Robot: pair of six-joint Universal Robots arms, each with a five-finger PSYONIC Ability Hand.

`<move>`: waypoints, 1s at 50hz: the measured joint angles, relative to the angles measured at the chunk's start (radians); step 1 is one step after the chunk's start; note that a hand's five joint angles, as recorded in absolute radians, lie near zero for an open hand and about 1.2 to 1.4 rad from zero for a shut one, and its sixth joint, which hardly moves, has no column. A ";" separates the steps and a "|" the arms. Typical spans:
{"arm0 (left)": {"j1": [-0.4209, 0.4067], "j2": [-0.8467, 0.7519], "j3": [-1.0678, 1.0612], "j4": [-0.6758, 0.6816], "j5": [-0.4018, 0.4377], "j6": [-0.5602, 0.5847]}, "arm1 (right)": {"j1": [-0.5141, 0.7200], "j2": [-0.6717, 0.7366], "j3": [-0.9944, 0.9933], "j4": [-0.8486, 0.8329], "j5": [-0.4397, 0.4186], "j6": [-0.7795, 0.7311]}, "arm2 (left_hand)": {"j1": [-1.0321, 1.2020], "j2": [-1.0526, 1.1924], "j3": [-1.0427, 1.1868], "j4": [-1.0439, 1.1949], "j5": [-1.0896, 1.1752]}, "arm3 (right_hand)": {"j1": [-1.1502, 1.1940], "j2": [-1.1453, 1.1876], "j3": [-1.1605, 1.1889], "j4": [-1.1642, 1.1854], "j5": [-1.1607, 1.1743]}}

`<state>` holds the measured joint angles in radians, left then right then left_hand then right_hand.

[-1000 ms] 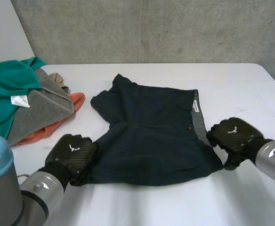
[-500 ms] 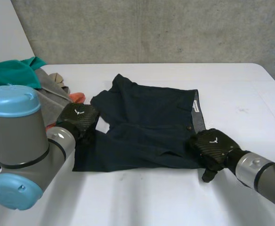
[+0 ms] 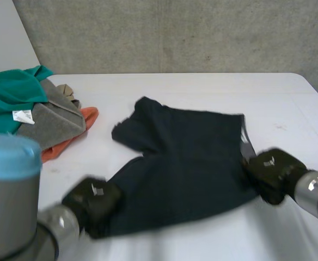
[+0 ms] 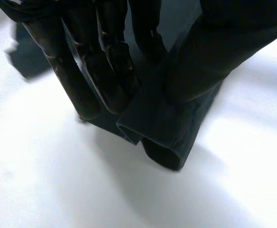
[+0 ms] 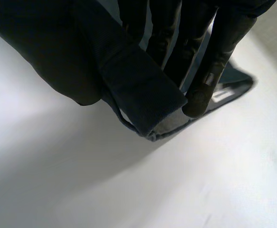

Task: Fold the laundry.

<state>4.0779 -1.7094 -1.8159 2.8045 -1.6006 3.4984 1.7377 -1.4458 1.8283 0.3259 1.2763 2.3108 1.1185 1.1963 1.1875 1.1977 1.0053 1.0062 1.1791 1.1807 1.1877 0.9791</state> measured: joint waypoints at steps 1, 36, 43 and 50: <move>-0.018 0.004 -0.011 -0.019 0.001 0.004 | -0.009 -0.009 0.002 0.042 0.000 -0.027 | 0.000 0.000 0.000 0.000 0.000 | 0.000 0.000 0.000 0.000 0.000; 0.076 -0.743 0.865 0.681 -0.043 0.389 | 0.065 0.500 -0.532 -0.412 0.139 0.196 | 0.013 0.001 0.005 0.004 0.006 | 0.024 0.000 0.000 0.000 0.000; 0.106 -0.994 1.133 0.756 -0.005 0.411 | 0.101 0.714 -0.698 -0.553 0.178 0.178 | 0.013 0.001 0.005 0.004 0.006 | 0.022 -0.003 0.000 0.000 0.000; 0.112 -1.100 1.233 0.811 0.044 0.402 | 0.113 0.813 -0.808 -0.590 0.283 0.143 | -0.881 -0.887 -0.872 -0.893 -0.866 | -0.721 -0.810 -0.797 -0.794 -0.761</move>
<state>4.1902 -2.8098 -0.5828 3.6152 -1.5563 3.9008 1.8510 -0.6325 1.0204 -0.2646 1.5589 2.4541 0.2373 0.3094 0.3159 0.3047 0.1391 0.2849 0.3687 0.3837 0.3933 0.2184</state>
